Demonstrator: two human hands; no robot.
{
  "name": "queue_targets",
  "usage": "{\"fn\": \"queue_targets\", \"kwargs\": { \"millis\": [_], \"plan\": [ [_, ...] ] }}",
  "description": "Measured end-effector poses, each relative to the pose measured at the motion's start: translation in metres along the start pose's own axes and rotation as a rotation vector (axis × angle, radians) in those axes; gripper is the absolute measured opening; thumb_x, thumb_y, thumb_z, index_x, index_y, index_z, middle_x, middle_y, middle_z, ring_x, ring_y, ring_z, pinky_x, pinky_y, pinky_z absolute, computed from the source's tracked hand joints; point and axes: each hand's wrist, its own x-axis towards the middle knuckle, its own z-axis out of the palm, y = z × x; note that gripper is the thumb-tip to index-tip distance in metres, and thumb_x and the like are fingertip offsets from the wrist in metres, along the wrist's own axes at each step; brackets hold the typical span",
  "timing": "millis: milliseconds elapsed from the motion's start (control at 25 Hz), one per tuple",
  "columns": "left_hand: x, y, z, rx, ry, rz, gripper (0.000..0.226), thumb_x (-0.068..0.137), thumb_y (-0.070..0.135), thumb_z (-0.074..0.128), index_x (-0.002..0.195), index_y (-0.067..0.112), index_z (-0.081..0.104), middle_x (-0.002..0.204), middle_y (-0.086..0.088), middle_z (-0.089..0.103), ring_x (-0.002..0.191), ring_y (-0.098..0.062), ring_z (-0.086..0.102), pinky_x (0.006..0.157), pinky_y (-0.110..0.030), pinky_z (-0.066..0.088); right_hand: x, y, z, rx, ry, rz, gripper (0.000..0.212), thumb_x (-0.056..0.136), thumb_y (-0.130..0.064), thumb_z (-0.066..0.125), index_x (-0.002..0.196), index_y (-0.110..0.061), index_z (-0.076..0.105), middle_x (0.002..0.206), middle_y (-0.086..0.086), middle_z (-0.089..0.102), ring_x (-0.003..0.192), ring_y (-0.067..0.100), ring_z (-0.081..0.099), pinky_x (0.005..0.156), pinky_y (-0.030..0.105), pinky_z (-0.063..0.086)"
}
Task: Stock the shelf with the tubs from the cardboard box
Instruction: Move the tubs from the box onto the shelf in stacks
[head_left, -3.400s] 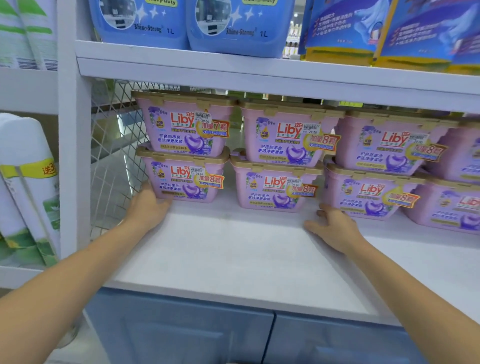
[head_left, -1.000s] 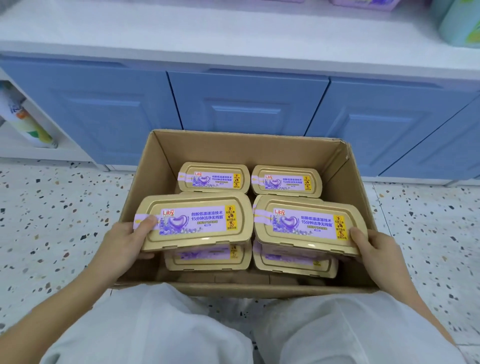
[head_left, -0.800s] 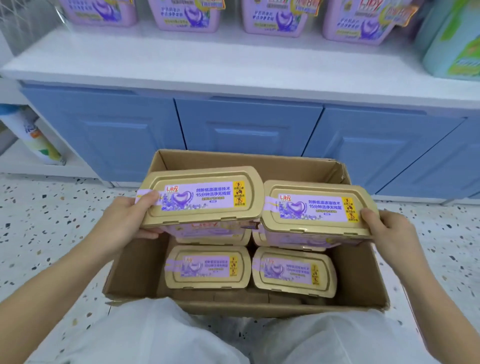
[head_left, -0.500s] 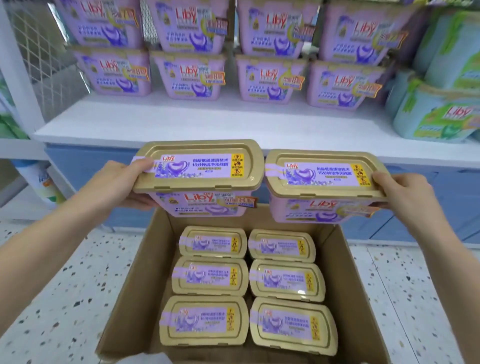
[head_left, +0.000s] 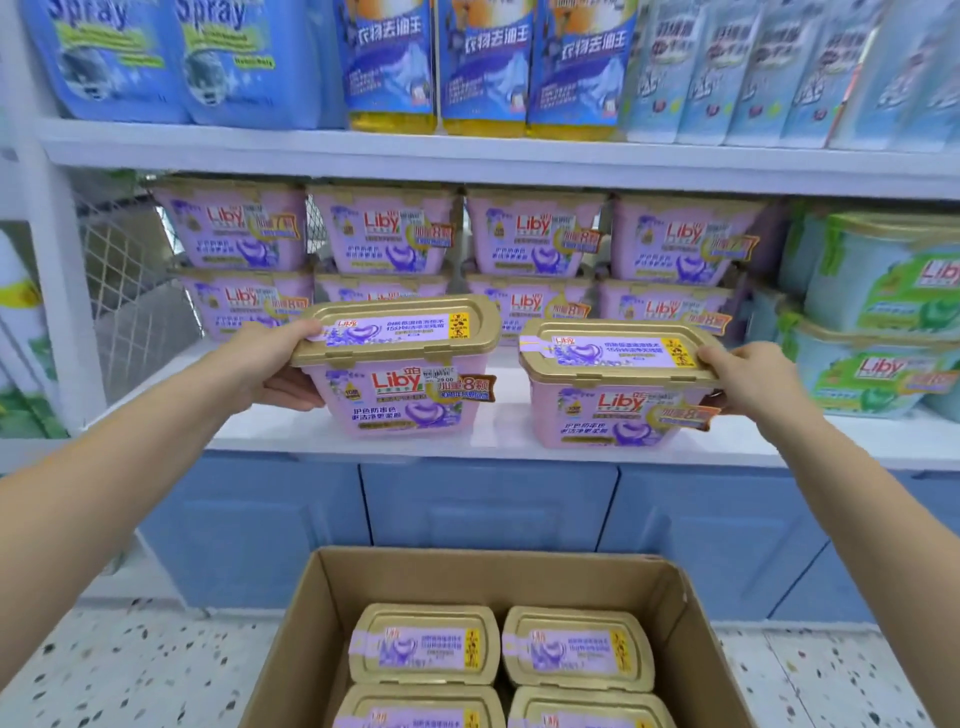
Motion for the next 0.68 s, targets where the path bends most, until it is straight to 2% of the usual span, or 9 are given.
{"fn": "queue_targets", "kwargs": {
  "millis": [120, 240, 440, 560, 640, 680],
  "plan": [
    [0.017, 0.009, 0.005, 0.045, 0.016, -0.008, 0.037, 0.087, 0.036, 0.053, 0.076, 0.001, 0.058, 0.039, -0.012, 0.062, 0.033, -0.021, 0.062, 0.038, -0.029, 0.053, 0.018, 0.002, 0.005, 0.034, -0.005, 0.032, 0.039, 0.078, -0.04, 0.053, 0.067, -0.003, 0.062, 0.085, 0.026, 0.069, 0.083, 0.041, 0.066, 0.078, 0.054, 0.055],
    [0.032, 0.008, 0.015, 0.062, 0.02, -0.031, 0.038, 0.087, 0.037, 0.054, 0.084, 0.0, 0.059, 0.039, -0.011, 0.062, 0.033, -0.021, 0.061, 0.036, -0.028, 0.052, 0.03, 0.002, 0.013, 0.045, -0.004, 0.068, 0.045, 0.071, -0.047, 0.052, 0.074, -0.003, 0.064, 0.087, 0.023, 0.069, 0.082, 0.04, 0.067, 0.078, 0.053, 0.055],
    [0.041, 0.005, 0.029, -0.025, 0.04, -0.015, 0.034, 0.084, 0.037, 0.056, 0.089, 0.003, 0.061, 0.045, -0.012, 0.065, 0.039, -0.024, 0.064, 0.038, -0.027, 0.053, 0.027, -0.005, 0.021, 0.13, -0.002, 0.08, 0.038, 0.076, -0.049, 0.056, 0.07, -0.012, 0.062, 0.084, 0.017, 0.071, 0.079, 0.034, 0.068, 0.077, 0.049, 0.057],
    [0.036, -0.014, 0.04, -0.066, 0.106, 0.082, 0.049, 0.086, 0.048, 0.048, 0.101, 0.004, 0.064, 0.075, -0.015, 0.069, 0.07, -0.03, 0.066, 0.059, -0.034, 0.056, 0.007, -0.002, 0.023, 0.297, -0.12, 0.015, 0.056, 0.078, -0.063, 0.052, 0.092, -0.009, 0.064, 0.087, 0.011, 0.067, 0.078, 0.022, 0.065, 0.068, 0.038, 0.056],
    [0.026, -0.037, 0.05, -0.055, 0.116, 0.185, 0.054, 0.086, 0.059, 0.04, 0.104, 0.012, 0.061, 0.097, -0.011, 0.067, 0.091, -0.03, 0.063, 0.077, -0.039, 0.052, -0.011, 0.009, 0.025, 0.407, -0.238, -0.053, 0.082, 0.058, -0.085, 0.047, 0.104, -0.019, 0.058, 0.093, 0.002, 0.064, 0.083, 0.013, 0.062, 0.069, 0.032, 0.051],
    [0.021, -0.048, 0.055, 0.004, 0.104, 0.25, 0.05, 0.086, 0.06, 0.041, 0.107, 0.018, 0.058, 0.105, -0.007, 0.065, 0.097, -0.027, 0.061, 0.083, -0.039, 0.048, -0.016, 0.018, 0.029, 0.396, -0.264, -0.091, 0.092, 0.047, -0.09, 0.047, 0.108, -0.023, 0.055, 0.099, -0.001, 0.063, 0.088, 0.011, 0.061, 0.073, 0.03, 0.049]
  ]
}}
